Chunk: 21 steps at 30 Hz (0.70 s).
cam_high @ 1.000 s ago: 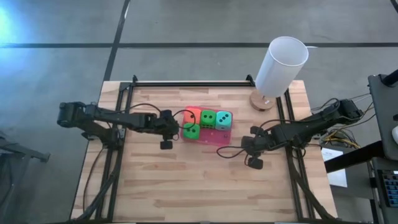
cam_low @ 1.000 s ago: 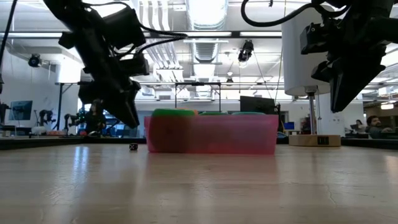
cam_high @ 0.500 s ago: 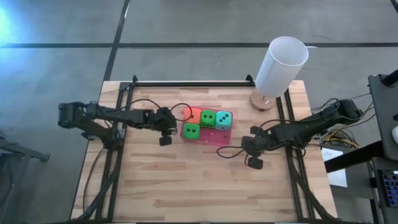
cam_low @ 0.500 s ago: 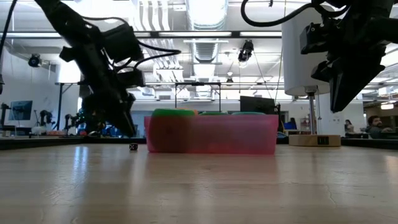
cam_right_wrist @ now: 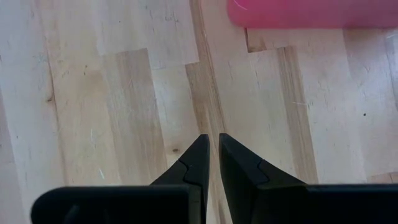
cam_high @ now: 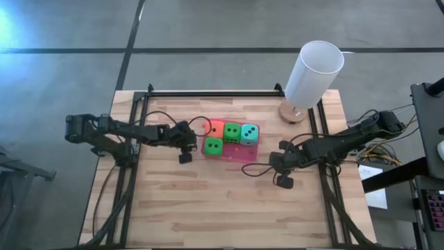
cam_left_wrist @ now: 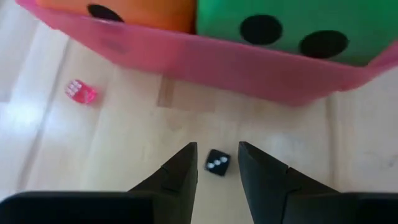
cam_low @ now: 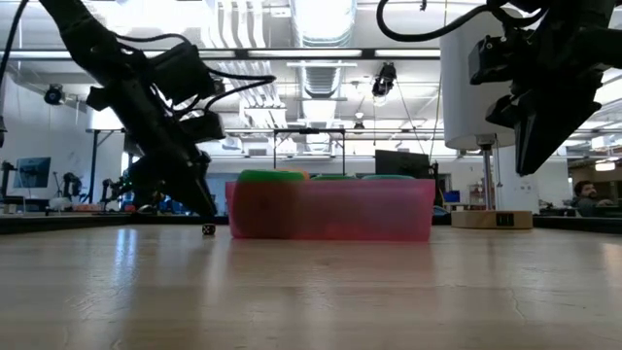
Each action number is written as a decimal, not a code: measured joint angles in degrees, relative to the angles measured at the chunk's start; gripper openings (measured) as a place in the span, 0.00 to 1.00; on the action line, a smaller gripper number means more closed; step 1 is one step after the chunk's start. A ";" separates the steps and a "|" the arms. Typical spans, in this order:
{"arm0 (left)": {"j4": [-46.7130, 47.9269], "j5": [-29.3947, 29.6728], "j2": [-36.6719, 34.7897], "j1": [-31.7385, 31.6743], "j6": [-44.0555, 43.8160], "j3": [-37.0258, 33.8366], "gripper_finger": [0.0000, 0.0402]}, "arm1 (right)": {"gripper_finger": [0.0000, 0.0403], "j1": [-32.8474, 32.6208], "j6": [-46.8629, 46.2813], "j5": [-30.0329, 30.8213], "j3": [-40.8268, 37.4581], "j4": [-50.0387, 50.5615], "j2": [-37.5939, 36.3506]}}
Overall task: Pick & Place Dice
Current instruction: Put the small black die into the pink bin
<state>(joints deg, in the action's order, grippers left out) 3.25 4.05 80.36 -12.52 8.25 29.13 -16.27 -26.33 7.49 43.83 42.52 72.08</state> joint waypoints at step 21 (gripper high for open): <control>-2.36 -1.11 0.00 -0.65 -1.20 -2.52 0.28 | 0.08 0.00 0.00 0.00 0.00 0.04 0.00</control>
<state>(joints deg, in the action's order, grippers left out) 0.89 2.94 80.36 -13.17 7.05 26.61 -16.27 -26.33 7.49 43.83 42.57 72.07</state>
